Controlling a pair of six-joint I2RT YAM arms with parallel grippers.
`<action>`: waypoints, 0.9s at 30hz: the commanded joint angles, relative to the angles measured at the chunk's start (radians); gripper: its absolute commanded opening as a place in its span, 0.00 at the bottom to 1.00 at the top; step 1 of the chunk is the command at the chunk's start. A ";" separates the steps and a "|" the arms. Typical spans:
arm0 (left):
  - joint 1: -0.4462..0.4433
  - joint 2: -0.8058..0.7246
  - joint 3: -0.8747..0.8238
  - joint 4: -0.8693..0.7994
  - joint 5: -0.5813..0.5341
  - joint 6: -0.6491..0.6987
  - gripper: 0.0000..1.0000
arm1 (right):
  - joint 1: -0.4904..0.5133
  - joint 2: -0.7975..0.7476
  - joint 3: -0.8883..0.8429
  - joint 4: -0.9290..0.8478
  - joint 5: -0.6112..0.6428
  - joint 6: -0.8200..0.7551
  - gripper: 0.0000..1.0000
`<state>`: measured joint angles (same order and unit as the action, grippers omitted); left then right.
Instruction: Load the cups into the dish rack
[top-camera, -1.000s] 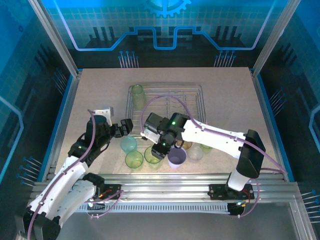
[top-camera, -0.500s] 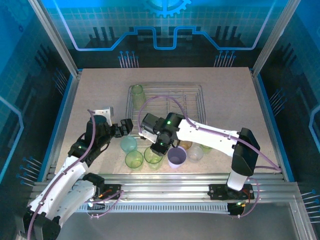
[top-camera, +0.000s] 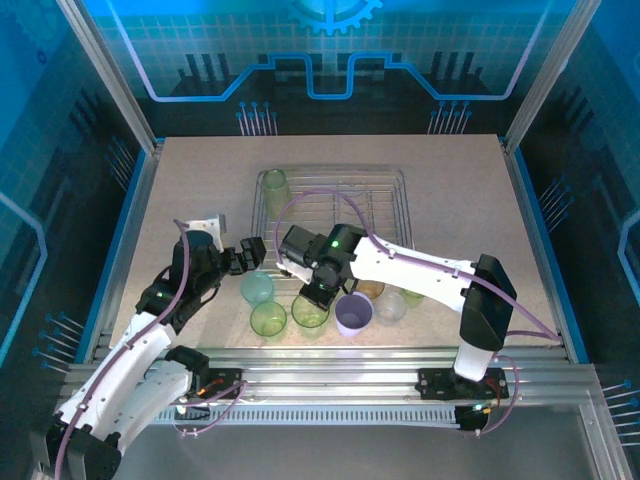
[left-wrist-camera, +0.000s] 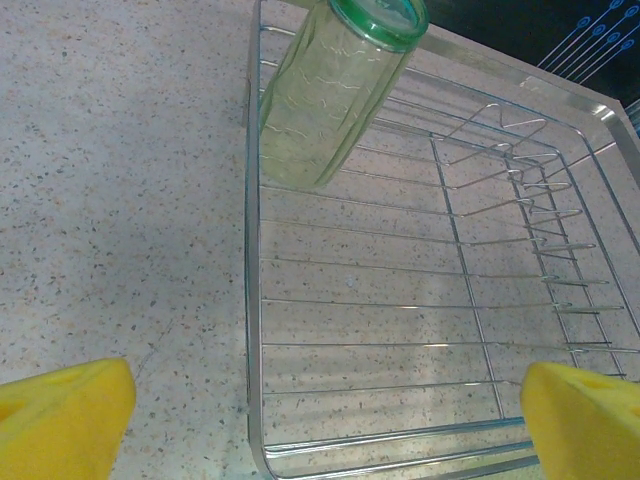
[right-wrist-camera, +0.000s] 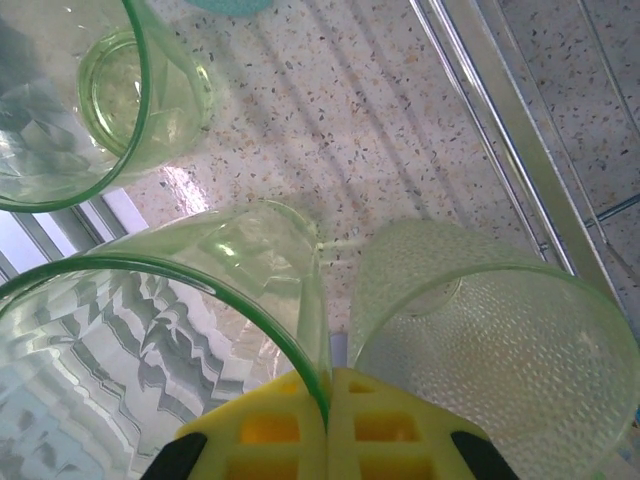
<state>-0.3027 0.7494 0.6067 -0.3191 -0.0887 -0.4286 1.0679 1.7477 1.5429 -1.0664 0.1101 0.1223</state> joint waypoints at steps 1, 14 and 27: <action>0.007 -0.016 0.047 -0.040 -0.002 -0.034 0.99 | -0.001 -0.073 0.013 -0.013 0.013 0.018 0.00; 0.007 -0.126 0.093 0.012 0.155 -0.009 0.99 | -0.252 -0.359 -0.107 0.167 -0.253 0.069 0.00; 0.005 -0.104 0.054 0.382 0.702 -0.104 0.99 | -0.665 -0.628 -0.422 0.778 -0.872 0.372 0.00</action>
<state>-0.3027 0.6220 0.6704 -0.0662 0.4450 -0.4873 0.4492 1.1637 1.1728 -0.5709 -0.5201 0.3527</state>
